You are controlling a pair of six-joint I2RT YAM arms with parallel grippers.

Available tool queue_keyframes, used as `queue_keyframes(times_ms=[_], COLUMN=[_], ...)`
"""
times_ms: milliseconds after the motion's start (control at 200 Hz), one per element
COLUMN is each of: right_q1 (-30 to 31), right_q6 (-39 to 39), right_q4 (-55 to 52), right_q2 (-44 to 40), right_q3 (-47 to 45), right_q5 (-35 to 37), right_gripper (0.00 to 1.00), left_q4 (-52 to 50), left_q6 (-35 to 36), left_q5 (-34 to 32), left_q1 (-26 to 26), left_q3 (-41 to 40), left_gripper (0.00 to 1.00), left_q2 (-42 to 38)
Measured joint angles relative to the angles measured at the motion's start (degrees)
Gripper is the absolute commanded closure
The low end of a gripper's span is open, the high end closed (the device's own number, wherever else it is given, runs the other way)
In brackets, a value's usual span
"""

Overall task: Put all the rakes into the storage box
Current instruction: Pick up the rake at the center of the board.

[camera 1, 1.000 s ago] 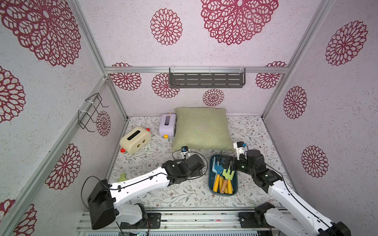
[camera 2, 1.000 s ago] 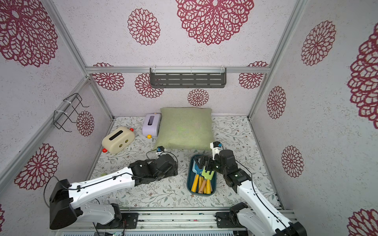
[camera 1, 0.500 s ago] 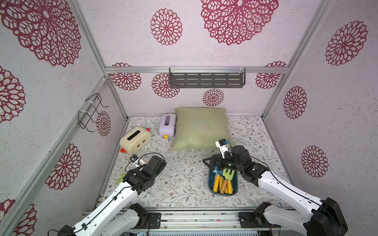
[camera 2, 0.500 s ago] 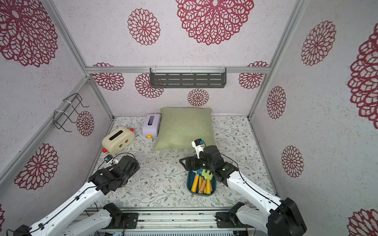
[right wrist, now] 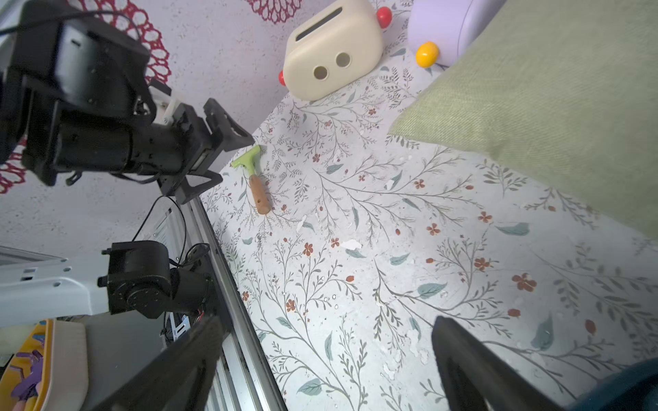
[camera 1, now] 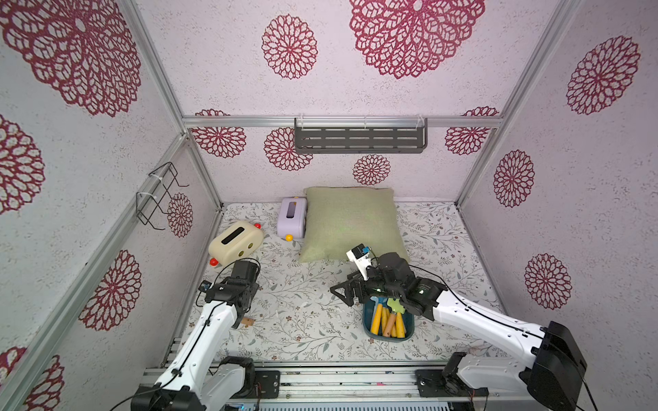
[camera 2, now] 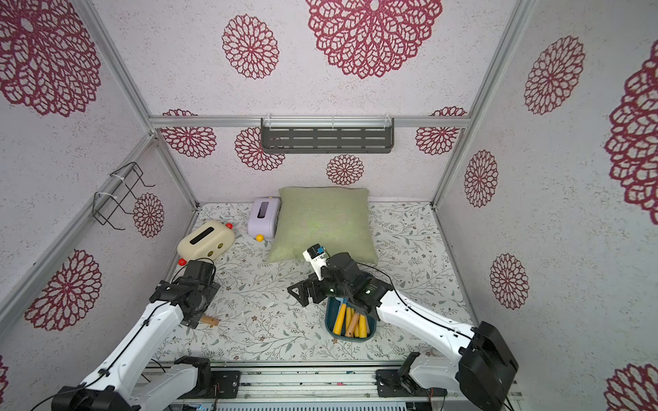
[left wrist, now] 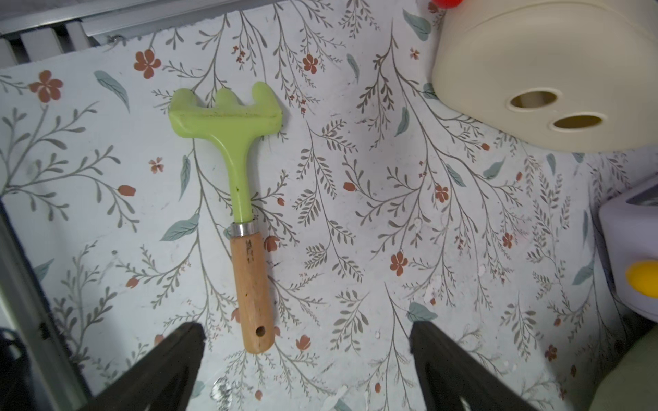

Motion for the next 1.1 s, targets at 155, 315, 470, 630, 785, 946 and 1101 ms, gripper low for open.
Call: queue_keyframes(times_ms=[155,315,470,630,785,946,1101], right_q1=[1.3,1.6,1.9,1.9,2.0,2.0,2.0], right_q6=[0.0,0.0,0.0,0.0,0.0,-0.4,-0.7], right_q4=[-1.6,-2.3,-2.4,-2.7,-3.3,-3.9,-4.0], right_q2=[1.4,1.7,2.3,3.5,4.3,4.6,4.9], right_q3=[1.1,2.3,3.0,3.0,3.0,3.0,3.0], right_q5=[1.7,3.0,3.5,4.0,4.9,5.6,6.1], right_gripper=[0.01,0.01,0.01,0.01,0.01,0.01,0.01], left_q4=[2.3,6.1,9.7,12.2,13.1,13.6,14.2], left_q6=[3.0,6.2,9.4,11.4,12.4,12.6,11.5], left_q5=[3.5,6.7,10.0,12.5,13.4,13.7,13.9], left_q1=[6.1,11.4,15.6,17.9,18.2,17.4,13.7], left_q3=[1.4,1.9,2.5,4.4,5.9,5.9,4.3], left_gripper=[0.14,0.14,0.12,0.15,0.27,0.38,0.5], left_q2=[9.0,13.3,18.4,24.8,28.5,28.5,26.7])
